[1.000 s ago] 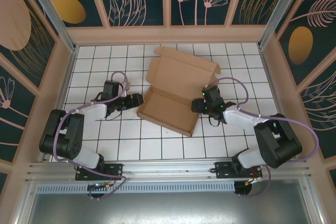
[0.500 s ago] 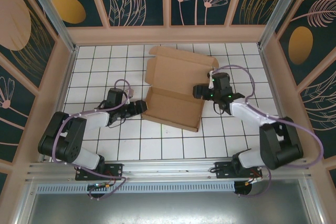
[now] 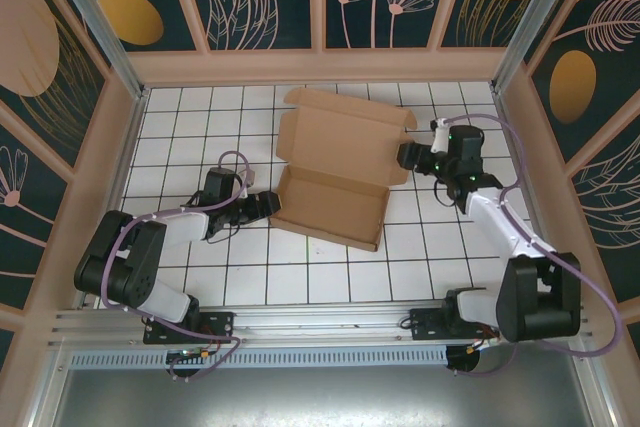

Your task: Fold the paper box

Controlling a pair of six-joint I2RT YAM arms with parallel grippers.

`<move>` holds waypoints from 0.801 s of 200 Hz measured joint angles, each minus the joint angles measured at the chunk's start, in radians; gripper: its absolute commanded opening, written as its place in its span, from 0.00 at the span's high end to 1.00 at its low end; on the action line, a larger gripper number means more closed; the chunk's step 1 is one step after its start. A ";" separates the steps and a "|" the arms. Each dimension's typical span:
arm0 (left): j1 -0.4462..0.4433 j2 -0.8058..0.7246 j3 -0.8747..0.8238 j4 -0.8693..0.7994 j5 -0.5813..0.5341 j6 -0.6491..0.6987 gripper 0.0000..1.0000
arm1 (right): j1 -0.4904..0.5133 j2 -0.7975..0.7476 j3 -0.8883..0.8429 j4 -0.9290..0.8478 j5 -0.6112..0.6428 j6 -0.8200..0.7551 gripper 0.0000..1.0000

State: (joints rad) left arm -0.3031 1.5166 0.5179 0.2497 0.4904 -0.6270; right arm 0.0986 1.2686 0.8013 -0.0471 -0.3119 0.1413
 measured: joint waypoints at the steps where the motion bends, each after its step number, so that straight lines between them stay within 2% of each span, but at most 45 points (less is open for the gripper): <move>1: 0.000 0.000 0.000 0.000 0.000 0.000 0.31 | -0.002 0.002 0.002 0.000 -0.003 -0.002 0.30; 43: 0.000 0.000 0.000 0.000 0.000 0.000 0.31 | -0.021 0.094 0.088 -0.031 -0.121 -0.055 0.54; 68: 0.000 0.000 0.000 0.000 0.001 0.001 0.31 | -0.032 0.137 0.143 -0.066 -0.151 -0.069 0.70; 85: 0.000 0.001 0.000 0.000 0.001 0.001 0.31 | -0.047 0.163 0.192 -0.103 -0.163 -0.082 0.76; 111: 0.000 0.003 0.000 0.001 0.003 0.001 0.31 | -0.061 0.200 0.273 -0.162 -0.169 -0.119 1.00; 140: 0.000 0.003 0.000 0.001 0.004 0.001 0.31 | -0.062 0.212 0.313 -0.213 -0.169 -0.152 1.00; 160: 0.000 0.003 0.000 0.001 0.004 0.002 0.31 | -0.062 0.212 0.323 -0.238 -0.168 -0.170 0.58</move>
State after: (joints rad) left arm -0.3031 1.5192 0.5179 0.2508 0.4942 -0.6254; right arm 0.0368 1.4803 1.1240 -0.2852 -0.4797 -0.0288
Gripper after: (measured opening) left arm 0.687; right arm 0.197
